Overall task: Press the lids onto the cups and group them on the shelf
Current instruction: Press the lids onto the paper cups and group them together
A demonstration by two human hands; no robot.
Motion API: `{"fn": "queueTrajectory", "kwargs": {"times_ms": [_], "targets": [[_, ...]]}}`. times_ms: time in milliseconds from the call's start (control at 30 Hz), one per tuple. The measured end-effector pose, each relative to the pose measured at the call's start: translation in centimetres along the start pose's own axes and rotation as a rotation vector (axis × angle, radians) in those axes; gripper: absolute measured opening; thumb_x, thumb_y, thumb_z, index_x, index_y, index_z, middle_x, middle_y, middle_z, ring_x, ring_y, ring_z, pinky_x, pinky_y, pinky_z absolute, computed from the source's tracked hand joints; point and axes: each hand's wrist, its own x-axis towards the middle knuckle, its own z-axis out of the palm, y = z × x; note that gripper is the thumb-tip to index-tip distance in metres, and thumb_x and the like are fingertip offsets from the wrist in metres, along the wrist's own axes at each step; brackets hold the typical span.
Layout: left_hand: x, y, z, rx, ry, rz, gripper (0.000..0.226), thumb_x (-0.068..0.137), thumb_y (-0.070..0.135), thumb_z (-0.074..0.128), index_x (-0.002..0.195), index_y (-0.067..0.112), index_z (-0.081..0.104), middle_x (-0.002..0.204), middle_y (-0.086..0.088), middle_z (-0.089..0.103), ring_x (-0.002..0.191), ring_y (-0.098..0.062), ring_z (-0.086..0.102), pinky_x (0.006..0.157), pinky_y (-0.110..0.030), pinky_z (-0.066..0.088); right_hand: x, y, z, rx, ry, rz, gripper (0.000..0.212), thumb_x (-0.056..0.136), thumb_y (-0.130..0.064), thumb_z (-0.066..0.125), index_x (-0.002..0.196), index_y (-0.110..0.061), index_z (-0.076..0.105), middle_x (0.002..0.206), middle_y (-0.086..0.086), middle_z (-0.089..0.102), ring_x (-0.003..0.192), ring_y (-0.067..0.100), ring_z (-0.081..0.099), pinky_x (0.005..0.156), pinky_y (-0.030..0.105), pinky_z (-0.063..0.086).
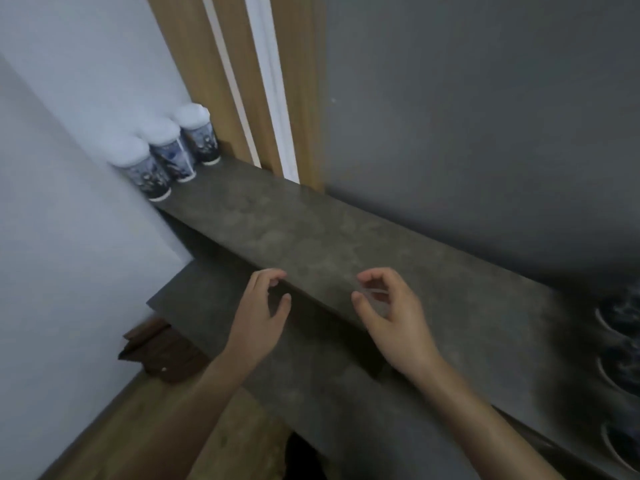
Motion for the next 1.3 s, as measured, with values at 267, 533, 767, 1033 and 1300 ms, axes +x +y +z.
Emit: {"fn": "queueTrajectory", "kwargs": {"times_ms": [267,533,767,1033,1300], "targets": [[13.7,-6.7,-13.1,0.261,0.365,0.041,0.041,0.091,0.019,0.072,0.127,0.009,0.057,0.131,-0.008,0.055,0.126,-0.024,0.048,0.109,-0.04,0.041,14.7,-9.1,10.8,-0.065,-0.103,-0.186,0.031,0.098,-0.027,0.068,0.127,-0.021,0.059,0.124,-0.008,0.06,0.116,0.004,0.056,0.098,0.017,0.044],[28.4,-15.2,-23.6,0.652,0.342,-0.119,0.082,0.078,0.047,0.081,0.138,0.003,0.046,0.143,-0.019,0.047,0.13,-0.04,0.043,0.098,-0.052,0.043,22.5,-12.7,19.1,-0.116,-0.165,-0.231,0.03,0.098,-0.023,0.068,0.126,-0.021,0.057,0.122,-0.009,0.058,0.114,0.004,0.053,0.09,0.012,0.038],[28.7,-19.7,-22.7,0.41,0.461,0.01,0.045,0.082,0.022,0.08,0.114,0.008,0.051,0.126,-0.014,0.049,0.116,-0.035,0.047,0.093,-0.055,0.051,25.4,-13.1,23.5,-0.178,-0.23,-0.215,0.036,0.097,-0.023,0.068,0.13,-0.018,0.055,0.129,-0.004,0.058,0.119,0.009,0.054,0.102,0.028,0.046],[24.4,-11.9,-21.6,0.069,0.356,0.098,0.046,0.078,0.03,0.084,0.108,0.018,0.052,0.108,0.004,0.05,0.1,-0.009,0.051,0.086,-0.009,0.041,26.7,-12.8,27.1,-0.122,-0.4,-0.117,0.109,0.073,-0.041,0.092,0.155,-0.019,0.025,0.15,-0.009,0.045,0.133,0.005,0.048,0.106,0.018,0.04],[31.8,-12.2,-21.9,0.213,0.253,0.09,0.062,0.092,0.038,0.071,0.138,0.007,0.046,0.141,-0.011,0.049,0.128,-0.026,0.047,0.103,-0.03,0.041,26.1,-10.3,24.3,0.083,-0.212,0.007,0.087,0.077,-0.029,0.091,0.144,-0.024,0.036,0.123,-0.02,0.05,0.098,-0.011,0.055,0.073,-0.005,0.043]]}}
